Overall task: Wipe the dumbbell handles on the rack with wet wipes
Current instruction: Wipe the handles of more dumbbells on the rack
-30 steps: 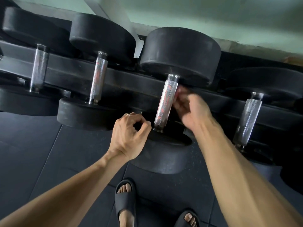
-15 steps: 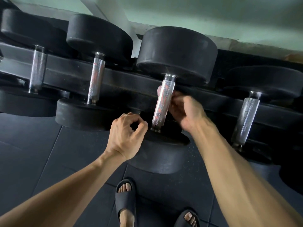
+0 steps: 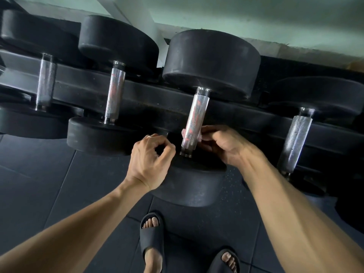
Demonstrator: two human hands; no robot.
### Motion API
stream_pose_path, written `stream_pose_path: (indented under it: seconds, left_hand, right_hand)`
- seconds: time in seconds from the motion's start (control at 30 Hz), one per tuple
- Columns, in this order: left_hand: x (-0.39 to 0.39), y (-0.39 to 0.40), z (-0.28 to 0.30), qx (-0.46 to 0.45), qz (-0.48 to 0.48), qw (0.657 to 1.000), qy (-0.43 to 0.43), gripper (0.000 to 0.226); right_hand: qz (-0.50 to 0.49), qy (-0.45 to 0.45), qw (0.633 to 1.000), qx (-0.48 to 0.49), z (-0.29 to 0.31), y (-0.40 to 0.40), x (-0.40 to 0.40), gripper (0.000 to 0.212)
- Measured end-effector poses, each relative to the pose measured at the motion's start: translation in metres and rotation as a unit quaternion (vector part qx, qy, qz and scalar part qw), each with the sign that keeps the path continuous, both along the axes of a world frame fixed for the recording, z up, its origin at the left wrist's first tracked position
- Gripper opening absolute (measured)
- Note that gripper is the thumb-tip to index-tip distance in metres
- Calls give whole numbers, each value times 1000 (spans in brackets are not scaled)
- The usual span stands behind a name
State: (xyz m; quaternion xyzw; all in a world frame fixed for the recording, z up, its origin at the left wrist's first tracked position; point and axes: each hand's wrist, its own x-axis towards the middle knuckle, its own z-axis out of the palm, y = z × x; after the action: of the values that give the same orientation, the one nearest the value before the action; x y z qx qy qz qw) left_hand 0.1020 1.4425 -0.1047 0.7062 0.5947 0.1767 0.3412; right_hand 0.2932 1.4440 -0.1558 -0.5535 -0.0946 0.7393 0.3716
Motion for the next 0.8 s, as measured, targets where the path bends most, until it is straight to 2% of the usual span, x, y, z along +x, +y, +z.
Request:
stream_pose_path:
  seconds: [0.13,0.17,0.23,0.3,0.37,0.5,0.57,0.67,0.73,0.8]
  left_hand:
    - [0,0,-1,0,0,1000,-5,47]
    - [0,0,0,0,0,1000,-3,47]
    - [0,0,0,-1,-1,1000,-4,46]
    - [-1,0,0,-5,-1,1000,-3,46]
    - [-1,0,-1,-9,0,1000,-3,46]
    - [-1,0,-2,-11,-2,1000,-6,46]
    - [-2,0,-2,-14,-1,1000,-9,46]
    - [-1,1,-3,-11,-7,1000,-10,47]
    - [-1,1,-3,-15,-9,1000,-10,48]
    - [-2,1,-3,-22,-14,999,-19,46]
  right_hand:
    - [-109,0,994,10,-1,25,-3,38]
    - [-108,-1,994,7,-2,23,-6,37]
    - [-27,-53,998,18,-3,6,-6,40]
    - [110,-158,980,52,-4,-12,1,46]
    - [169,-202,963,65,-3,-13,7,46]
    - [49,-227,972,24,-3,0,3,35]
    - [103,-242,964,38,2,-7,-4,32]
    - [208,-295,930,70,9,-17,-4,34]
    - [191,-334,921,65,15,-19,-1,30]
    - [118,-339,933,39,21,-26,0,25]
